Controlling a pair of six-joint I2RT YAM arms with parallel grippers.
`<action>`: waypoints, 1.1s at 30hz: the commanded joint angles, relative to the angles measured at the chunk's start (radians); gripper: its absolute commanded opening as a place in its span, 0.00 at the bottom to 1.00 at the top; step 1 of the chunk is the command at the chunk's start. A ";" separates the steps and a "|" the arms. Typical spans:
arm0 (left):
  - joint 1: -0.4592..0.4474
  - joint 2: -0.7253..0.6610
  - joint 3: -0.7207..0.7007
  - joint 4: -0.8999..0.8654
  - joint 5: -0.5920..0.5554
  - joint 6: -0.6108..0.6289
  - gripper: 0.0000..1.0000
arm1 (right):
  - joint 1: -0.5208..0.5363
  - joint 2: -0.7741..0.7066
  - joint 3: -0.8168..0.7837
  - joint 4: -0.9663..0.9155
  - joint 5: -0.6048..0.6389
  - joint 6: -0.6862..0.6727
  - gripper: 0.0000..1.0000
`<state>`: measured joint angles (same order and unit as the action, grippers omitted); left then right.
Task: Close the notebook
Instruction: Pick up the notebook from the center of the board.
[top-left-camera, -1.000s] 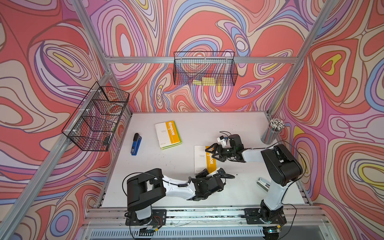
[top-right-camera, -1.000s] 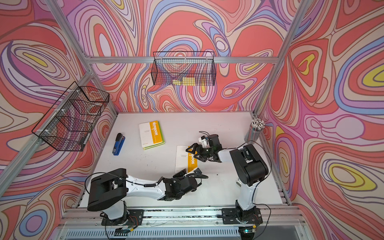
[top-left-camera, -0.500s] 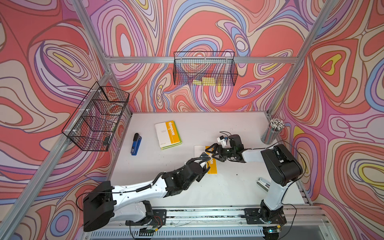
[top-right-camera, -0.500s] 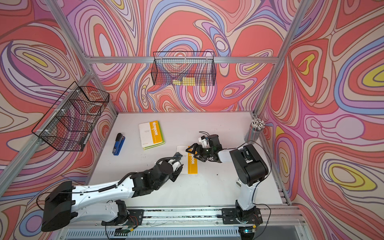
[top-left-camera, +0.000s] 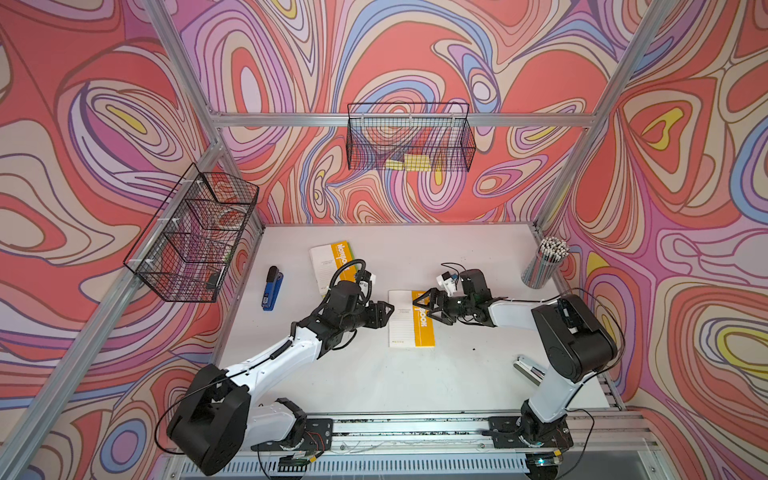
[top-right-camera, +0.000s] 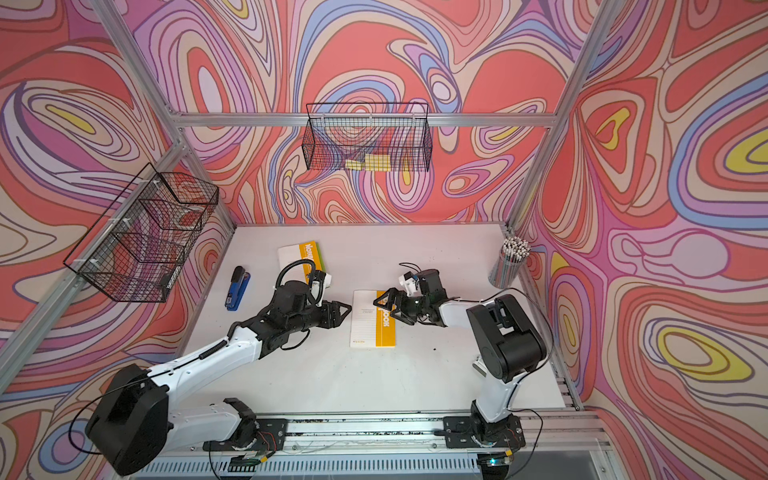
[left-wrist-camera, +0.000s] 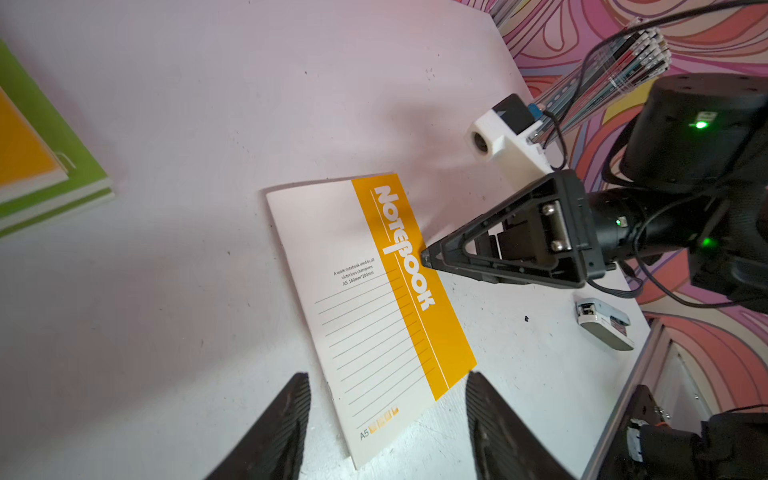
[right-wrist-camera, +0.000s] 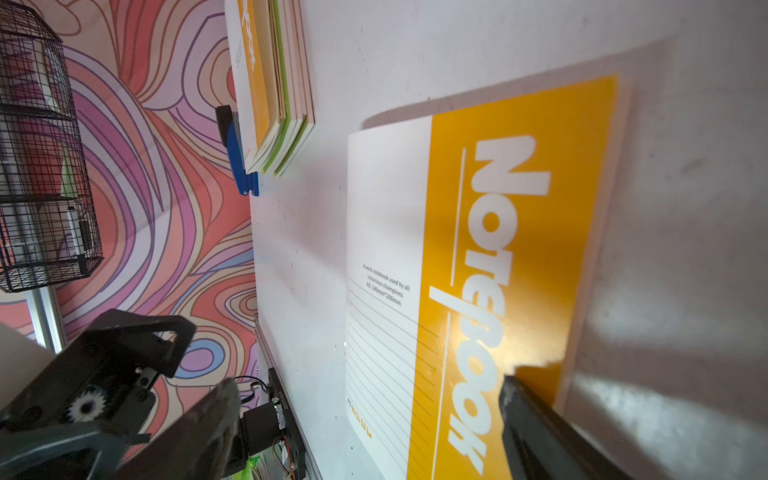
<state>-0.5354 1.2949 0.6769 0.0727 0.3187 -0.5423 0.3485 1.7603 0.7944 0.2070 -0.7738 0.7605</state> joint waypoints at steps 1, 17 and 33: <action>0.054 0.063 -0.017 0.066 0.101 -0.151 0.62 | 0.006 -0.030 -0.022 -0.019 0.014 -0.021 0.98; 0.157 0.379 0.012 0.312 0.213 -0.324 0.48 | 0.006 -0.033 -0.041 -0.016 0.013 -0.026 0.98; 0.157 0.560 -0.005 0.537 0.324 -0.429 0.36 | 0.005 -0.030 -0.047 -0.018 0.010 -0.031 0.98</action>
<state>-0.3843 1.8175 0.6701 0.5522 0.6033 -0.9401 0.3485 1.7485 0.7578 0.1982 -0.7731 0.7448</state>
